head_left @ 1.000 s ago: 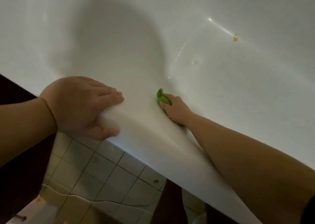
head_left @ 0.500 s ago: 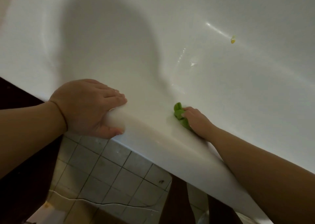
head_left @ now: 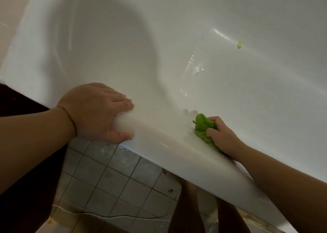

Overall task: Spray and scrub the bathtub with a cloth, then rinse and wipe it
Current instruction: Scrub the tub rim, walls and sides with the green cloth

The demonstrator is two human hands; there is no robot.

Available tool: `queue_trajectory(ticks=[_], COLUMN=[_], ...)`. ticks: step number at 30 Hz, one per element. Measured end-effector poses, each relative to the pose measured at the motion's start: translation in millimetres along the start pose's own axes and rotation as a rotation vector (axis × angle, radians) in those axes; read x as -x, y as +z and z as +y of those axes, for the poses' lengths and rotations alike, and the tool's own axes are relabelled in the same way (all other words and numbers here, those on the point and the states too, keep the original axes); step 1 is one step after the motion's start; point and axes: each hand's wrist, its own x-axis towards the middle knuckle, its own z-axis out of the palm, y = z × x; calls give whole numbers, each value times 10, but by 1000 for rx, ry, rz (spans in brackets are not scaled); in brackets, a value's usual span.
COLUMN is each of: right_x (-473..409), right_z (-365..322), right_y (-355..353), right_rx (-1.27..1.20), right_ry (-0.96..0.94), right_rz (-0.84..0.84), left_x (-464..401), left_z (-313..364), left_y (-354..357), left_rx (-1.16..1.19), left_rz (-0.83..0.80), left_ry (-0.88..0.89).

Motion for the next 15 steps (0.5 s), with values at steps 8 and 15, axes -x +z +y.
queue_trajectory(ticks=[8,15], right_x=[-182,62], right_z=[-695,-771], right_y=[471,493], right_rx=[41,-558], right_ry=[-166,-157], right_rz=[-95,129], left_x=[4,1], left_z=[-23,-21], left_y=[-15,-40], left_rx=[-10,-33], left_rz=[-9,-11], left_ry=[18,36])
